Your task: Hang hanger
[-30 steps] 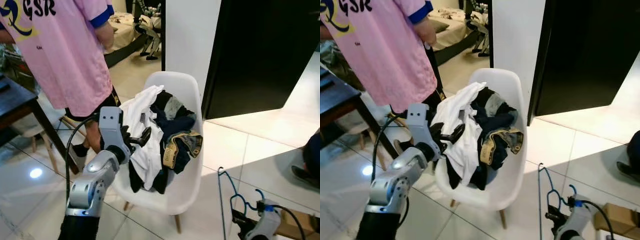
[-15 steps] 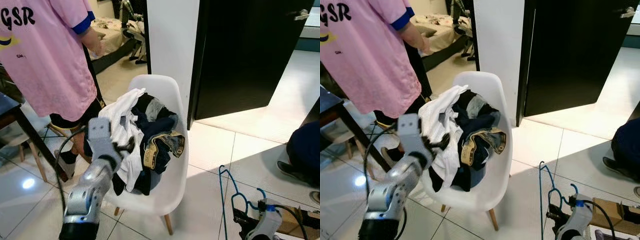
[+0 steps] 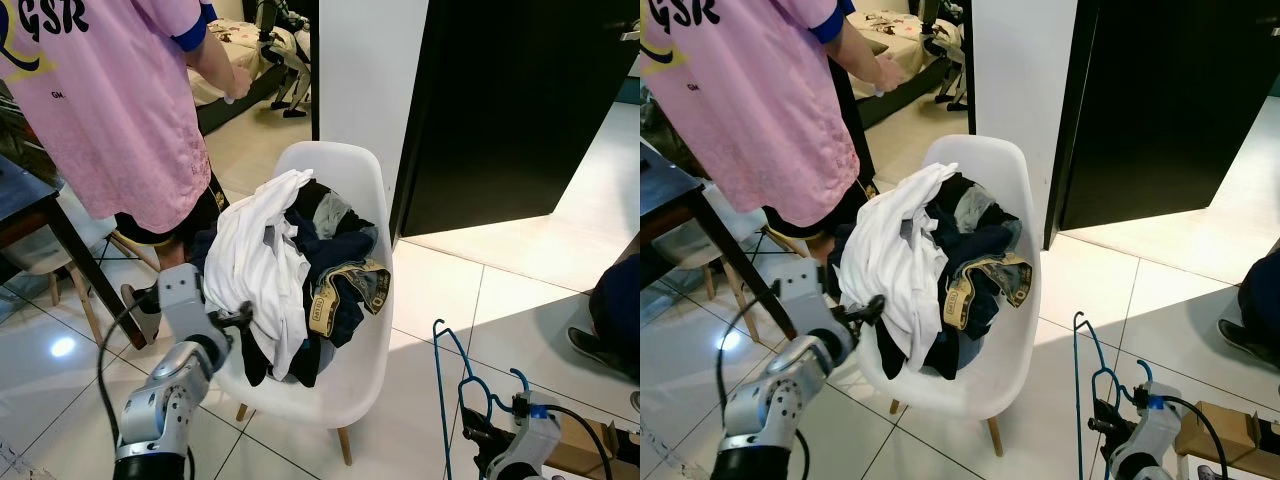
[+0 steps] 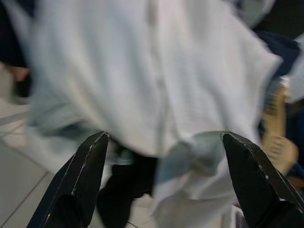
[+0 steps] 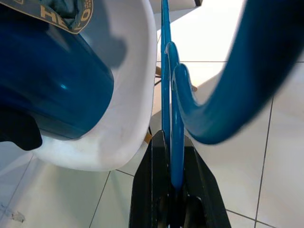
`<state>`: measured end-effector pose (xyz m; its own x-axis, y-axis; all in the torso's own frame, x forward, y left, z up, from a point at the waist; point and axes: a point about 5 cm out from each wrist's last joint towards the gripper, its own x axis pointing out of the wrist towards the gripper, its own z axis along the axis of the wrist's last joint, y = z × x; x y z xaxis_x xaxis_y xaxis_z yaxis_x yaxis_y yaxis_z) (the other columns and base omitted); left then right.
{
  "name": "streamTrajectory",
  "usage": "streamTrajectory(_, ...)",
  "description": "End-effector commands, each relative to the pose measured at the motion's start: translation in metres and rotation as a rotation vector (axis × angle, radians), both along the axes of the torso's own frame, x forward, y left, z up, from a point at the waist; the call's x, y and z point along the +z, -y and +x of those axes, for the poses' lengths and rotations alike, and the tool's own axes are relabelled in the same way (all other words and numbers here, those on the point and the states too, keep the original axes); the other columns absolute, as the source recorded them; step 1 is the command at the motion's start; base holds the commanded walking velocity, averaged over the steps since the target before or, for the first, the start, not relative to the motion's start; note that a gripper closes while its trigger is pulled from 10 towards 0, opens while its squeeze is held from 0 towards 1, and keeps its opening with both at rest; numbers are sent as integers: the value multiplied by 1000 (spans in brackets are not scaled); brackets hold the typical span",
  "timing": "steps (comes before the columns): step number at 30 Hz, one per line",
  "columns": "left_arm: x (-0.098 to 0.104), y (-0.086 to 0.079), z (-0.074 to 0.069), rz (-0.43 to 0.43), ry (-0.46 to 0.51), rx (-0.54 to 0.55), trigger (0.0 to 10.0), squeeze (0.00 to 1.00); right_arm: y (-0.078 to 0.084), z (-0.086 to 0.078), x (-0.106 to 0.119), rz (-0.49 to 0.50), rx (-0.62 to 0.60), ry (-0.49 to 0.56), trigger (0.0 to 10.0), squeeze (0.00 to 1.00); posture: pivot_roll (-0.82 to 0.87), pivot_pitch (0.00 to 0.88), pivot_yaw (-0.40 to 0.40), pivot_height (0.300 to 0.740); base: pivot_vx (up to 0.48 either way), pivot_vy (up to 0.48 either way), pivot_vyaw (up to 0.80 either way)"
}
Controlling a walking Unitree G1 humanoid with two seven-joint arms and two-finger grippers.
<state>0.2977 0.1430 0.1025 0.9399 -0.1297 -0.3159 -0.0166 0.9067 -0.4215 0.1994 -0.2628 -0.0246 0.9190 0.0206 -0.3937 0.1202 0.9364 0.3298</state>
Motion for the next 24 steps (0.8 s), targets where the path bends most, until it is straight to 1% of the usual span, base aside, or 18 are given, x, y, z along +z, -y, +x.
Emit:
streamTrajectory(1,-4,2,-1,-19,-27,-15,10000,0,-3,-2,-2,17,-6,-10,10000,0,-19,0,36,740,0,0,0)
streamTrajectory(2,0,7,-2,-31,-2,-49,10000,0,-4,-2,-1,17,-5,-6,10000,0,-23,0,38,740,0,0,0)
streamTrajectory(3,0,7,-2,-31,-2,-49,10000,0,-4,-2,-1,17,-5,-6,10000,0,-23,0,38,740,0,0,0)
streamTrajectory(4,5,12,-2,-27,25,-83,10000,0,-5,-2,0,16,-5,-2,10000,0,-22,0,38,740,0,0,0)
streamTrajectory(5,5,12,-2,-27,25,-83,10000,0,-5,-2,0,16,-5,-2,10000,0,-22,0,38,740,0,0,0)
streamTrajectory(7,13,19,-4,2,75,-133,10000,0,-6,-2,2,16,-3,4,10000,0,-19,0,37,740,0,0,0)
streamTrajectory(10,13,19,-4,2,75,-133,10000,0,-6,-2,2,16,-3,4,10000,0,-19,0,37,740,0,0,0)
streamTrajectory(13,17,22,-6,34,93,-158,10000,0,-7,-2,3,16,-1,8,10000,0,-17,0,36,740,0,0,0)
streamTrajectory(17,17,23,-6,44,94,-163,10000,0,-8,-1,4,17,-1,10,10000,0,-18,0,37,740,0,0,0)
streamTrajectory(19,12,25,-7,30,60,-179,10000,0,-8,-1,6,17,-2,13,10000,0,-21,0,38,740,0,0,0)
streamTrajectory(22,11,25,-7,22,49,-185,10000,0,-9,-1,6,17,-3,14,10000,0,-21,0,38,740,0,0,0)
streamTrajectory(24,14,29,-9,-18,46,-215,10000,0,-9,-1,7,16,-4,14,10000,0,-20,0,38,740,0,0,0)
